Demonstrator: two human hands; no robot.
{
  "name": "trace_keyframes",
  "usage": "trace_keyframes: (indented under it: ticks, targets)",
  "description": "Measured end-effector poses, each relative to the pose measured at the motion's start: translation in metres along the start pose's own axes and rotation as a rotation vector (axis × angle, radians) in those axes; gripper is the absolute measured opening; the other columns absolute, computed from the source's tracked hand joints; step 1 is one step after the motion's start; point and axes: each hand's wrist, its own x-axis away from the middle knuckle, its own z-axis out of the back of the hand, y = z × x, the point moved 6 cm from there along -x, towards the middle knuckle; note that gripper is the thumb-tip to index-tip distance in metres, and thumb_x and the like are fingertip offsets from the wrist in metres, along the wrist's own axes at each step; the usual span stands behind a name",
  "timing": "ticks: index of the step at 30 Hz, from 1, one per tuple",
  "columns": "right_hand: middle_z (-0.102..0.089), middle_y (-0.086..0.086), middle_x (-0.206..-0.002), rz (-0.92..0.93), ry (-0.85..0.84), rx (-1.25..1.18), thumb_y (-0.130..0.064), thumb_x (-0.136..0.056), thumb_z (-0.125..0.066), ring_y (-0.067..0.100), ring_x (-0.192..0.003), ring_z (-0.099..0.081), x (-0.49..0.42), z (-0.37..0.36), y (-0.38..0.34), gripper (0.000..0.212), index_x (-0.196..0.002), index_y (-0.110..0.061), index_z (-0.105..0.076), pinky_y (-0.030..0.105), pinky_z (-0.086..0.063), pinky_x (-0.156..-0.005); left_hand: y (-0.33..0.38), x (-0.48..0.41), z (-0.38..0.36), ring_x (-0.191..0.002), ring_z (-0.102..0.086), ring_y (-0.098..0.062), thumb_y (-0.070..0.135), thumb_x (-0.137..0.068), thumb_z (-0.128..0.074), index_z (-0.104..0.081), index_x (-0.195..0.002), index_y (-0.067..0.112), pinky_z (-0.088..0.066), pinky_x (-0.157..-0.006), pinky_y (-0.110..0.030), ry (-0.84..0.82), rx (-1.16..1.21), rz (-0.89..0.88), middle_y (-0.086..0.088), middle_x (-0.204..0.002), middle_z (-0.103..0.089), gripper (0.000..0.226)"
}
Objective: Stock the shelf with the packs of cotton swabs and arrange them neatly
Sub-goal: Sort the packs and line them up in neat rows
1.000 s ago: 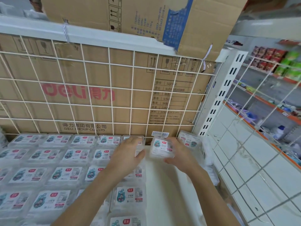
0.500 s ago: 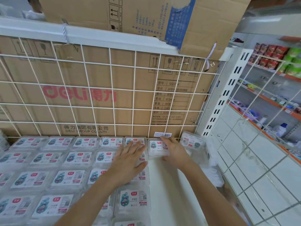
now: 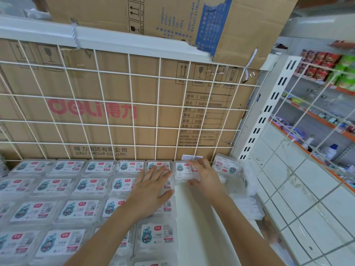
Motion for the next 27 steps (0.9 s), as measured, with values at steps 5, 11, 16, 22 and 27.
trace_keyframes:
  ticks: [5, 11, 16, 22, 27]
  targets:
    - [-0.046, 0.005, -0.128, -0.070, 0.090, -0.024, -0.015, -0.074, -0.074, 0.028, -0.106, -0.056, 0.0023, -0.0015, 0.0032, 0.058, -0.129, -0.018, -0.052, 0.037, -0.048, -0.086, -0.0008, -0.0005, -0.0008, -0.143, 0.015, -0.009, 0.081, -0.056, 0.019, -0.001, -0.150, 0.034, 0.016, -0.113, -0.033, 0.007, -0.018, -0.005, 0.014, -0.157, 0.007, 0.107]
    - [-0.049, 0.006, -0.121, -0.051, 0.118, -0.098, -0.017, -0.073, -0.076, 0.023, -0.101, -0.056, 0.0033, 0.0018, 0.0039, 0.053, -0.122, -0.014, -0.056, 0.030, -0.044, -0.084, -0.0007, -0.0003, 0.0002, -0.144, 0.015, -0.009, 0.075, -0.059, 0.015, -0.001, -0.150, 0.033, 0.015, -0.114, -0.035, 0.010, -0.032, 0.002, 0.014, -0.157, 0.007, 0.102]
    - [-0.050, 0.005, -0.118, -0.087, 0.125, -0.145, -0.016, -0.073, -0.075, 0.022, -0.103, -0.056, 0.0038, 0.0022, 0.0033, 0.052, -0.122, -0.015, -0.056, 0.026, -0.042, -0.086, 0.0004, 0.0007, 0.0010, -0.144, 0.015, -0.010, 0.075, -0.058, 0.016, -0.001, -0.150, 0.032, 0.016, -0.113, -0.034, 0.005, -0.041, 0.000, 0.013, -0.157, 0.008, 0.103]
    - [-0.051, 0.005, -0.118, -0.121, 0.108, -0.151, -0.022, -0.075, -0.075, 0.021, -0.104, -0.055, 0.0052, 0.0017, 0.0062, 0.056, -0.126, -0.015, -0.054, 0.020, -0.037, -0.082, 0.0008, 0.0013, 0.0012, -0.143, 0.016, -0.009, 0.068, -0.061, 0.014, 0.000, -0.150, 0.033, 0.016, -0.113, -0.034, 0.002, -0.021, 0.001, 0.013, -0.157, 0.009, 0.097]
    - [-0.051, 0.005, -0.118, -0.130, 0.118, -0.164, -0.026, -0.076, -0.075, 0.021, -0.104, -0.054, 0.0041, 0.0001, 0.0049, 0.054, -0.125, -0.015, -0.053, 0.018, -0.035, -0.081, 0.0000, 0.0012, 0.0009, -0.143, 0.016, -0.009, 0.081, -0.054, 0.019, 0.001, -0.150, 0.033, 0.016, -0.113, -0.034, -0.009, -0.024, 0.006, 0.014, -0.157, 0.009, 0.109]
